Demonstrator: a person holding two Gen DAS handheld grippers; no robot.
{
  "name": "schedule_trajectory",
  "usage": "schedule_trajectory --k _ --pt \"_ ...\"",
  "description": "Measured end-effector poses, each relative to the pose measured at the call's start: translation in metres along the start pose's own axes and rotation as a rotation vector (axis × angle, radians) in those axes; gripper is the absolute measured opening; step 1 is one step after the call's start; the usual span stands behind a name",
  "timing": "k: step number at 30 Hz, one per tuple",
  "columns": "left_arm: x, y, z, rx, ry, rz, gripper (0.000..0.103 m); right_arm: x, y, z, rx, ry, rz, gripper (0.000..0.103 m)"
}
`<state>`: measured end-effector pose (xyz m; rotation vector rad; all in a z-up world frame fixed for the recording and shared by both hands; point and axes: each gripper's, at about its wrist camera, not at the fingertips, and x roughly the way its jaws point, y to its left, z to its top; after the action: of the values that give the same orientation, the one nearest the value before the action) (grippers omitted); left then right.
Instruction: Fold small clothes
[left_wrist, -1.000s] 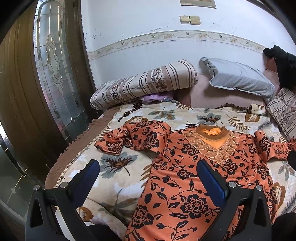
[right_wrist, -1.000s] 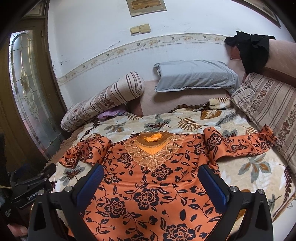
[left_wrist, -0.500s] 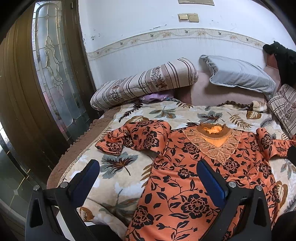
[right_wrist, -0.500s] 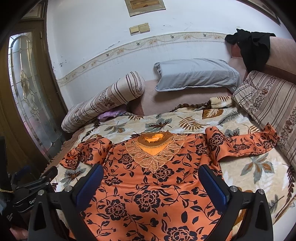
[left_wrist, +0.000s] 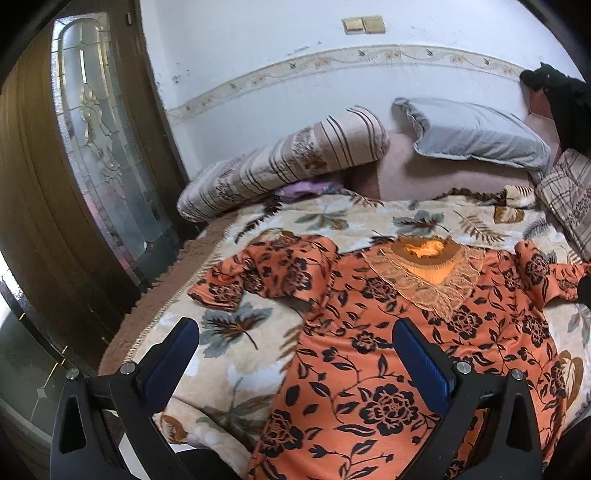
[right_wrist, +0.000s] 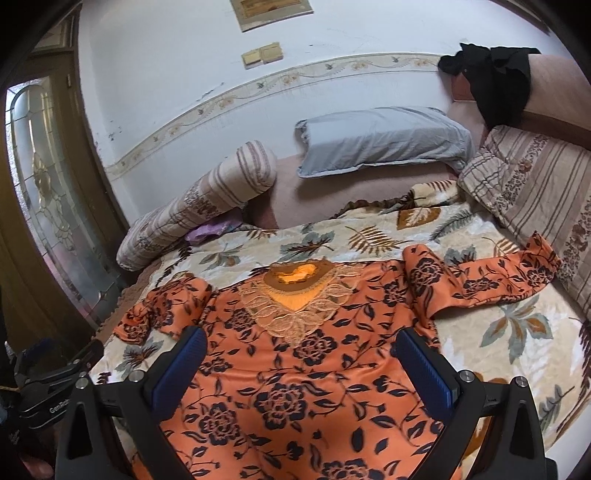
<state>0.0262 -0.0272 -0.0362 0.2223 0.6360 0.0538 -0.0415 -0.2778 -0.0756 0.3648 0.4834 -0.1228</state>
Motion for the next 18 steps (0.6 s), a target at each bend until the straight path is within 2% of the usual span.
schedule_trajectory --k 4,8,11,14,15,17,18 --pt "0.024 -0.009 -0.007 0.0 0.104 -0.079 0.103 0.021 -0.051 0.005 0.101 0.029 0.012 0.103" --pt "0.062 -0.023 -0.03 0.03 0.262 -0.101 0.103 0.059 -0.155 0.009 0.348 0.067 -0.007 0.103" --pt "0.078 -0.03 -0.046 0.051 0.33 -0.099 0.103 0.08 -0.246 0.006 0.579 0.062 -0.064 0.103" --pt "0.086 -0.039 -0.052 0.076 0.35 -0.098 0.103 0.088 -0.338 -0.012 0.87 0.0 -0.069 0.102" --pt "0.088 -0.043 -0.052 0.084 0.353 -0.098 0.103 0.089 -0.356 -0.018 0.943 -0.015 -0.069 0.101" --pt "0.092 -0.049 -0.051 0.098 0.358 -0.097 0.103 0.093 -0.401 -0.033 1.144 -0.063 -0.04 0.086" --pt "0.094 -0.052 -0.051 0.106 0.36 -0.1 0.103 0.093 -0.421 -0.036 1.205 -0.097 -0.046 0.083"
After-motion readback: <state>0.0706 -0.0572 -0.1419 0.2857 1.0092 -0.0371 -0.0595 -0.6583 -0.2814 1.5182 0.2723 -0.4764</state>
